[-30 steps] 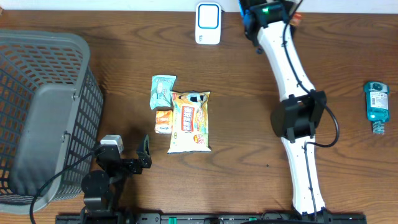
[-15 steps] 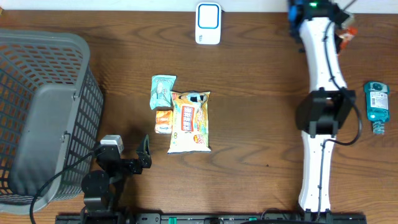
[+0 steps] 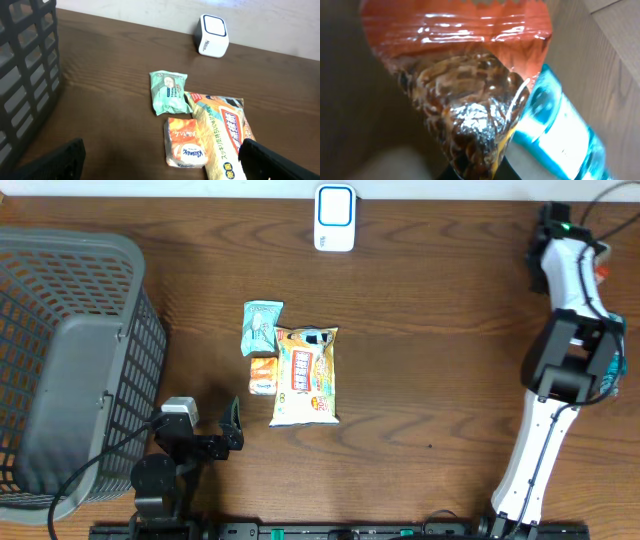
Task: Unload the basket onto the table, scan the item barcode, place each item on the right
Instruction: 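Move the chocolate bar to the right edge and release it, then reach the right gripper to the yellow snack bag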
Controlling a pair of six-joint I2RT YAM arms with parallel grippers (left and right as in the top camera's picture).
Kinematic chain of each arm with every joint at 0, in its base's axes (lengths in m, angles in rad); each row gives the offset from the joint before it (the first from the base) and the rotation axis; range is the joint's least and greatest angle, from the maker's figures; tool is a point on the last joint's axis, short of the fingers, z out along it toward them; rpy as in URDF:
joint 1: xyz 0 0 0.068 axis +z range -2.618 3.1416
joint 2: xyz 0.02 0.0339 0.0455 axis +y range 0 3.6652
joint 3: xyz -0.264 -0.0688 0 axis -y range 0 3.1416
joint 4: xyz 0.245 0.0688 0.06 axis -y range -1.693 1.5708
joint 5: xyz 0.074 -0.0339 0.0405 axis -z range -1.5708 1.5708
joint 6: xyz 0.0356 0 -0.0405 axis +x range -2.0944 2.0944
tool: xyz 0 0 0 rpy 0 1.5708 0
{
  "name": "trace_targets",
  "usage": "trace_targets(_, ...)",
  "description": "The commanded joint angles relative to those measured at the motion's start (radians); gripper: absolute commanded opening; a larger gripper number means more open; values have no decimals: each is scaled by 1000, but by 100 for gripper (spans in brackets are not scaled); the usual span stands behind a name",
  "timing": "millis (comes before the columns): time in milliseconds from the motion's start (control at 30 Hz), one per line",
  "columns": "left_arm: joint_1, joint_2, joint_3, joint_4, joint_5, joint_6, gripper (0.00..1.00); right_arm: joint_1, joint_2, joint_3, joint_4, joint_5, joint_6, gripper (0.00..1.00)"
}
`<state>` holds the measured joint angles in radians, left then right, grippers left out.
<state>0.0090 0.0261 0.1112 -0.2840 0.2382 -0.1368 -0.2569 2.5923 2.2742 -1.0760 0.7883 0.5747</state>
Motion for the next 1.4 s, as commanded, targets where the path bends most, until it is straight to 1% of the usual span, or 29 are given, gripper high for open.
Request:
trace_targets(0,-1,-3,-16,-22,13,-10,98,-93,-2,-15,10,-18,-135,1)
trace_targets(33,-1,-3,-16,-22,13,-10,98,-118,-2,-15,10,-19,-142,1)
trace_targets(67,-1,-3,-16,-22,13,-10,98,-156,-2,-15,16,-48,-191,2)
trace_targets(100,-1,-3,-16,-22,13,-10,98,-175,-2,-15,18,-71,-233,9)
trace_targets(133,-1,-3,-16,-22,13,-10,98,-185,-2,-15,17,-81,-254,27)
trace_targets(167,-1,-3,-16,-22,13,-10,98,-196,-2,-13,17,-85,-262,48)
trace_targets(200,-1,-3,-16,-22,13,-10,98,-202,-2,-3,9,-87,-261,78)
trace_targets(233,-1,-3,-16,-22,13,-10,98,-207,-3,18,-14,-102,-253,96)
trace_targets(267,-1,-3,-16,-22,13,-10,98,-207,-7,40,-38,-122,-241,99)
trace_targets(400,-1,-3,-16,-22,13,-10,98,-192,-46,170,-158,-264,-185,99)
trace_targets(533,-1,-3,-16,-22,13,-10,98,-142,-126,284,-253,-514,-153,99)
trace_targets(567,-1,-3,-16,-22,13,-10,98,-100,-182,298,-282,-598,-127,99)
trace_targets(633,-1,-3,-16,-22,13,-10,98,-39,-246,298,-320,-643,-86,99)
trace_targets(767,-1,-3,-16,-22,13,-10,98,111,-343,298,-387,-657,-14,99)
trace_targets(867,-1,-3,-16,-22,13,-10,98,243,-386,298,-421,-692,-10,99)
trace_targets(967,-1,-3,-16,-22,13,-10,98,361,-393,298,-465,-737,-11,99)
trace_targets(1100,-1,-3,-16,-22,13,-10,98,525,-388,256,-499,-729,-10,99)
trace_targets(1233,-1,-3,-16,-22,13,-10,98,665,-388,143,-432,-710,-10,99)
trace_targets(1367,-1,-3,-16,-22,13,-10,98,766,-387,-25,-283,-690,-10,99)
